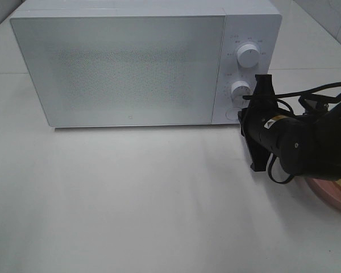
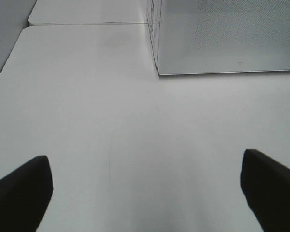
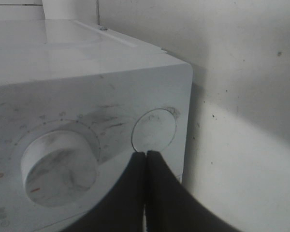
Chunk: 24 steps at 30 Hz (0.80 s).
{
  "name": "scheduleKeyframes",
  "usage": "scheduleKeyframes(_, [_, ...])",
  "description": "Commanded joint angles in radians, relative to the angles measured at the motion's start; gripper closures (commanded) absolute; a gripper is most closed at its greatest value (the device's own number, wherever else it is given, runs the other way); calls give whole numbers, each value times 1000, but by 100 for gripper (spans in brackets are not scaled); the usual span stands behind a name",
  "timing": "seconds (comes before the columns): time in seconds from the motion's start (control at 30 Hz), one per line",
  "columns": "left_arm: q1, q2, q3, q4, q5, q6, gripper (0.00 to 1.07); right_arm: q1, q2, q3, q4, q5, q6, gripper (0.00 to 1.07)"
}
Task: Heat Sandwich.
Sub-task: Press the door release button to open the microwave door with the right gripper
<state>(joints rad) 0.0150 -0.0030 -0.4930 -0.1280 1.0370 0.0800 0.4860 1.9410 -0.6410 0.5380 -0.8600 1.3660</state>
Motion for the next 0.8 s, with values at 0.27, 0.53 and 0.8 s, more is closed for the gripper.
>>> scheduleKeyframes(0.27, [-1, -28, 2, -4, -9, -3, 3, -23, 75, -79, -16, 33, -6, 107])
scheduleKeyframes(0.53, [-1, -28, 2, -4, -9, -3, 3, -67, 111, -121, -33, 38, -27, 107])
scheduleKeyframes(0.8, [-1, -28, 2, -4, -9, -3, 3, -71, 127, -154, -17, 44, -25, 107])
